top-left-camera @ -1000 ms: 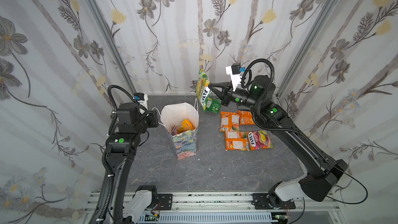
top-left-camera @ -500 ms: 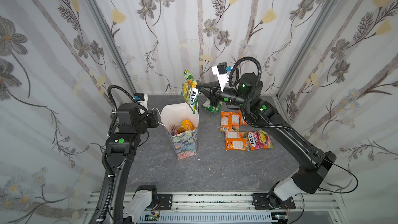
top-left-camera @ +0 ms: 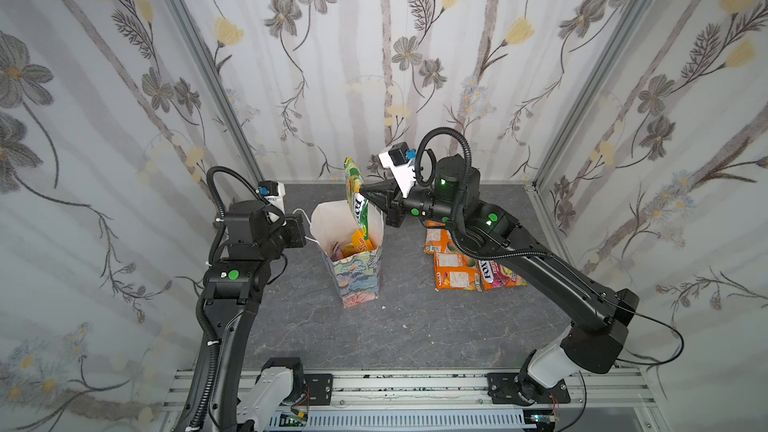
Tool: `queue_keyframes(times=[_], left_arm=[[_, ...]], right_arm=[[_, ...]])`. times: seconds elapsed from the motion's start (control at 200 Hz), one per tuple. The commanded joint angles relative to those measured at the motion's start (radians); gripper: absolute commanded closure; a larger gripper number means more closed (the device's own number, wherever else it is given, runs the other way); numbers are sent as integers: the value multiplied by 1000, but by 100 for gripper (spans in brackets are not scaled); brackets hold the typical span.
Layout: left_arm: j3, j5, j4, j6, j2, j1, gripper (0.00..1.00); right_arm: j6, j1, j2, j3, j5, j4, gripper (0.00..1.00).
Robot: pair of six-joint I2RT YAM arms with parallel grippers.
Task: Place the snacks into the paper bag
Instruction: 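Lower the FOX'S Spring Tea bag into the paper bag with the right gripper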
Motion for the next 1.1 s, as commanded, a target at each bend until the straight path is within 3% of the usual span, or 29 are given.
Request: queue_keyframes(times=[0.0, 0.569, 1.094], left_arm=[[0, 9, 25, 6, -1, -1, 98], [0, 3, 23, 8, -6, -1, 98], [3, 6, 22, 7, 3, -3, 98]], right_arm=[[-29, 13, -1, -13, 65, 37, 100], [-12, 37, -1, -143, 223, 124, 100], [-56, 39, 63, -129, 303, 127, 100]])
